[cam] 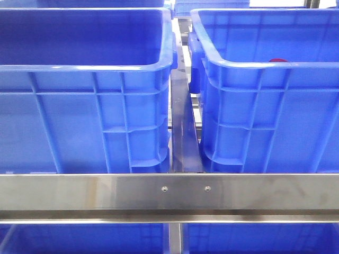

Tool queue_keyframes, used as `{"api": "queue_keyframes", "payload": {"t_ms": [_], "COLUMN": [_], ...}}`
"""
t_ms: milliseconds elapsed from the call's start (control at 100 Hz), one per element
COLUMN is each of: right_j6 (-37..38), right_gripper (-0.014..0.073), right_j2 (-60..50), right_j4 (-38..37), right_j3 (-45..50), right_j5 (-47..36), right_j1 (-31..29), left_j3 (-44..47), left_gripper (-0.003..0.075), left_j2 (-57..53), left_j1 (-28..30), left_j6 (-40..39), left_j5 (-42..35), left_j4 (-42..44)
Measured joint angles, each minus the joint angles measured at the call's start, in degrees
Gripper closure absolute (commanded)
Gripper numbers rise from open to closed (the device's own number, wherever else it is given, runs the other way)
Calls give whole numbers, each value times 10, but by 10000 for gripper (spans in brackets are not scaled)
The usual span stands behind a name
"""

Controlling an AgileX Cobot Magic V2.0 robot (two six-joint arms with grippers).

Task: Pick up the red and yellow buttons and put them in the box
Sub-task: 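Pass the yellow button from the left gripper to the right gripper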

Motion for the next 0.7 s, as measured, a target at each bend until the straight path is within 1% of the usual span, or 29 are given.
{"api": "queue_keyframes", "payload": {"t_ms": [120, 270, 370, 510, 700], "right_j6": [27, 98, 131, 153, 161], "right_gripper": [59, 59, 59, 59, 59], "right_j2": [20, 74, 114, 166, 221], "right_j4": [31, 36, 40, 51, 70], "right_j3": [0, -15, -27, -38, -56], "right_j5": [91, 212, 282, 337, 361], "right_j1": [0, 0, 0, 0, 5], "left_j3": [0, 0, 0, 0, 0], "left_gripper": [699, 699, 699, 699, 699], "left_j2": [0, 0, 0, 0, 0], "left_j1": [0, 0, 0, 0, 0], "left_j6": [0, 0, 0, 0, 0], "left_j5": [0, -1, -1, -1, -2], "left_j4": [0, 0, 0, 0, 0]}}
